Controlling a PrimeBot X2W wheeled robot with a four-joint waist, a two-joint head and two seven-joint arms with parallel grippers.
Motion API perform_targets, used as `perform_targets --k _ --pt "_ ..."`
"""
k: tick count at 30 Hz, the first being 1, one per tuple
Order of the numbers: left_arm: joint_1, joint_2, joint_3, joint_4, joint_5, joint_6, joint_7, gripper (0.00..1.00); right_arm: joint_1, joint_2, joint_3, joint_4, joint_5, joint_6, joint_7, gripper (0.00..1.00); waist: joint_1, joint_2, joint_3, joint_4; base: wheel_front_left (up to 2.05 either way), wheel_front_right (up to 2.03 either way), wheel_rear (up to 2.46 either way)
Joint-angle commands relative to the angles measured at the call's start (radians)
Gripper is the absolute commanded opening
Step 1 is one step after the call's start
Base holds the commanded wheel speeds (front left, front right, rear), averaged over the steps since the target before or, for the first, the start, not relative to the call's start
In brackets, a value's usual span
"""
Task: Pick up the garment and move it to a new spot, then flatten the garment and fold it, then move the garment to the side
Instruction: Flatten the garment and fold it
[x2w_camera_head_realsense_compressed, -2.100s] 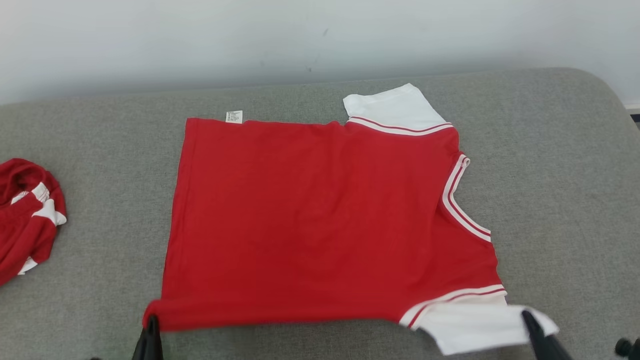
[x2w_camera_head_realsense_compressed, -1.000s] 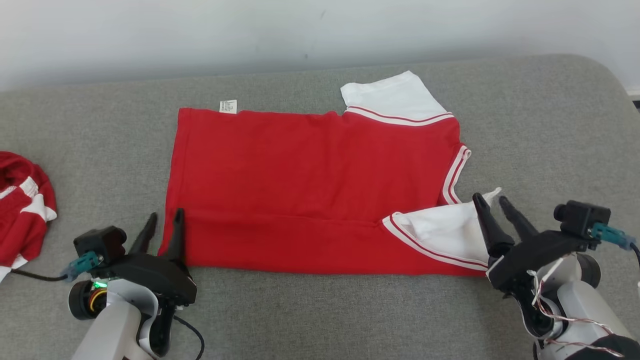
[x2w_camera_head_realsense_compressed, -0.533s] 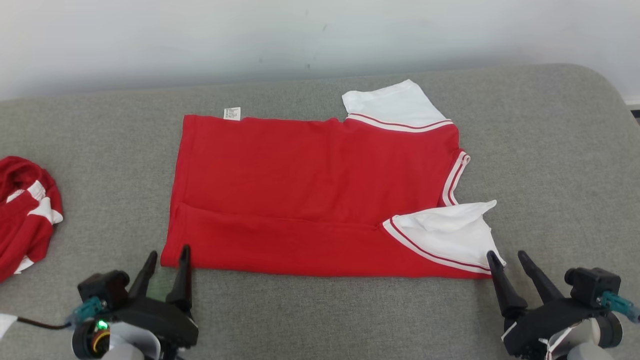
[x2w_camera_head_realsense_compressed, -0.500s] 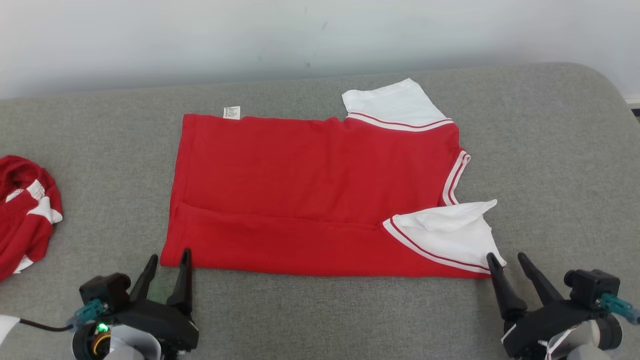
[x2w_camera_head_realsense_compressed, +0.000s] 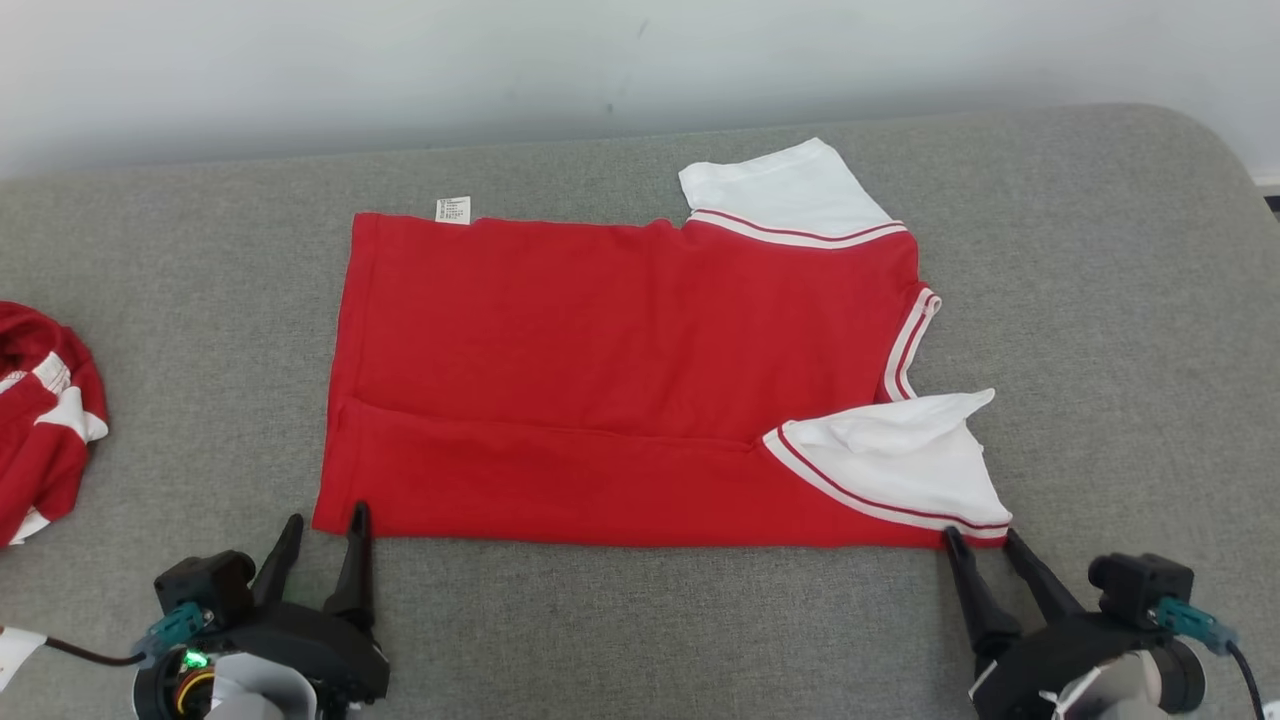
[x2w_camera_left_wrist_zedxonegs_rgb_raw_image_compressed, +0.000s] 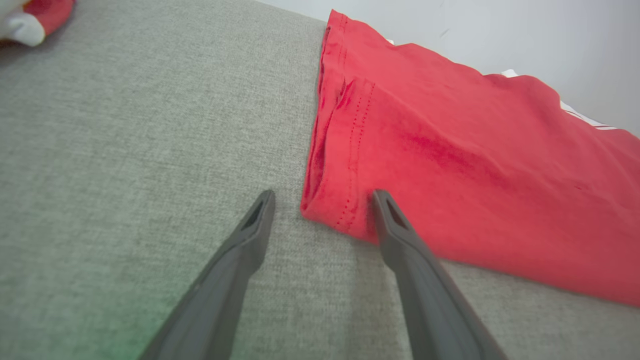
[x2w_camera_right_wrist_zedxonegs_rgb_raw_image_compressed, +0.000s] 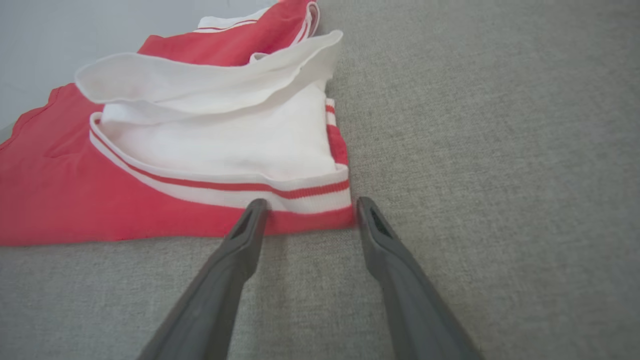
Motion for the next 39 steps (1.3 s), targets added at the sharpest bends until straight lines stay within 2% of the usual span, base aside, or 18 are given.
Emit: perform_targets --k 1,2,7,11,19,26,39 --pt "-0.012 -0.007 0.003 0.011 -0.004 -0.004 -0.002 0.26 -0.020 0.005 0.001 0.012 -0.009 0.002 -0.007 0.09 0.0001 0.0000 0.001 -0.002 0.00 0.00 0.00" --pt "-0.013 -0.010 0.006 0.017 -0.007 -0.006 -0.002 0.00 -0.026 0.007 0.003 0.021 -0.012 0.002 -0.012 0.00 0.0001 0.0000 0.001 -0.002 0.00 0.00 0.00" --pt "-0.024 -0.023 0.009 0.041 -0.002 -0.015 -0.002 0.00 -0.045 0.011 0.010 0.066 -0.028 0.002 -0.039 0.00 0.0001 0.0000 -0.006 0.007 0.00 0.00 0.00" --pt "0.016 -0.031 0.021 0.030 0.008 -0.016 -0.002 0.00 -0.004 -0.003 0.012 0.061 -0.021 0.002 -0.060 0.00 0.0001 0.0000 -0.030 0.015 0.00 0.00 0.00" --pt "0.182 -0.032 0.076 -0.096 0.011 -0.020 -0.002 0.00 0.149 -0.068 -0.017 -0.106 0.025 0.001 -0.061 0.00 0.0001 0.0000 -0.084 0.006 0.00 0.00 0.00" --pt "0.301 -0.047 0.094 -0.187 -0.004 0.001 -0.002 0.00 0.285 -0.102 -0.091 -0.234 0.021 0.001 0.035 0.00 0.0001 0.0000 -0.085 0.005 0.00 0.00 0.00" --pt "0.387 -0.060 0.087 -0.239 -0.014 0.032 0.005 0.00 0.396 -0.028 -0.152 -0.319 -0.035 0.001 0.140 0.00 0.0001 0.0000 -0.082 0.027 0.00 0.00 0.00"
